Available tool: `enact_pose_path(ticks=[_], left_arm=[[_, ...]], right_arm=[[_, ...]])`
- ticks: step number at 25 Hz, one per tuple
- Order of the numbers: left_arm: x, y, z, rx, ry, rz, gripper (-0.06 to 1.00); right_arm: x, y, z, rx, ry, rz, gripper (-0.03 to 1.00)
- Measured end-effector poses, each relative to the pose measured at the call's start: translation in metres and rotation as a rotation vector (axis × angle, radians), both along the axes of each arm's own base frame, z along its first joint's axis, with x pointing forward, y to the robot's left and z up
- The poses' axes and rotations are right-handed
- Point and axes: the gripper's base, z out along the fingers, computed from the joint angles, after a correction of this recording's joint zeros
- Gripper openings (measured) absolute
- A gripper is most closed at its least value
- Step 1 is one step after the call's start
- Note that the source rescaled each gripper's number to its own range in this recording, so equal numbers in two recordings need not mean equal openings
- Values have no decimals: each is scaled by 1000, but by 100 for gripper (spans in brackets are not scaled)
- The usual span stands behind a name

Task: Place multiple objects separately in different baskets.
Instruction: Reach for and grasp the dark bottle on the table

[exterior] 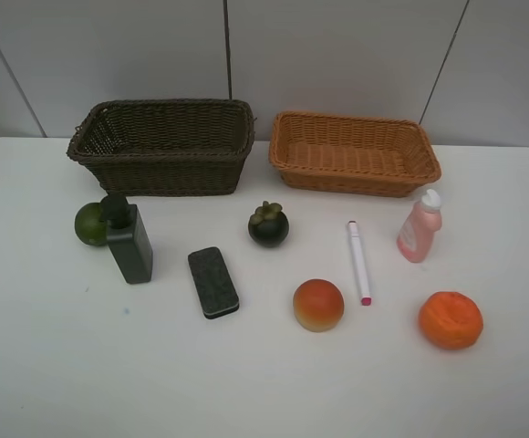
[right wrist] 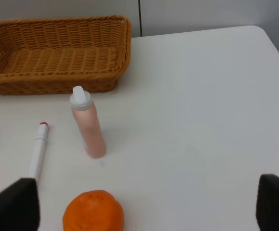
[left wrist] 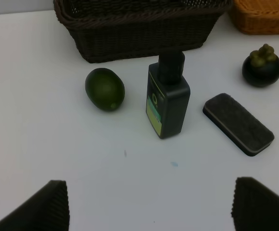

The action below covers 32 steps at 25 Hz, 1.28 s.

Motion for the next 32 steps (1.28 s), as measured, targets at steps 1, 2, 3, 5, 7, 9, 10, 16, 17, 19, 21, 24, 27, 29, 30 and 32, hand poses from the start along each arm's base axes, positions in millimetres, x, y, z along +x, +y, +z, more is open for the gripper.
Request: enact_pose_path(ticks=[1,2,3,5,7,9,10,16,17,19,21,24,27,29,30,32], left_arm=[[0,0,0,0,0,0,72],[0,0,0,0,0,0,72],[0,0,0,0,0,0,72],[0,0,0,0,0,0,72],[0,0,0,0,-2,0,72],[1,0,0,0,2,1,72],[3,0,2,0,14,0,72],[45,-3,21,4,229,3,72],[56,-5,25,2,279,1,72],[79,-8,32,-5,366,-4,72],[105,-10,36,-4,454,-4,72],[150,-15,38,-19,586,-4,72],[192,-20,37,-51,692,-2,72],[218,-27,35,-57,747,-8,72],[231,-31,33,-56,776,-12,72],[252,-43,27,-52,819,-19,72]], right_arm=[[0,0,0,0,0,0,100],[0,0,0,0,0,0,100],[0,0,0,0,0,0,100],[0,0,0,0,0,0,100],[0,0,0,0,0,0,100],[0,0,0,0,0,0,100],[0,0,0,0,0,0,100],[0,0,0,0,0,0,100],[0,0,0,0,0,0,100],[0,0,0,0,0,0,100],[0,0,0,0,0,0,100],[0,0,0,0,0,0,100],[0,0,0,0,0,0,100],[0,0,0,0,0,0,100],[0,0,0,0,0,0,100],[0,0,0,0,0,0,100]])
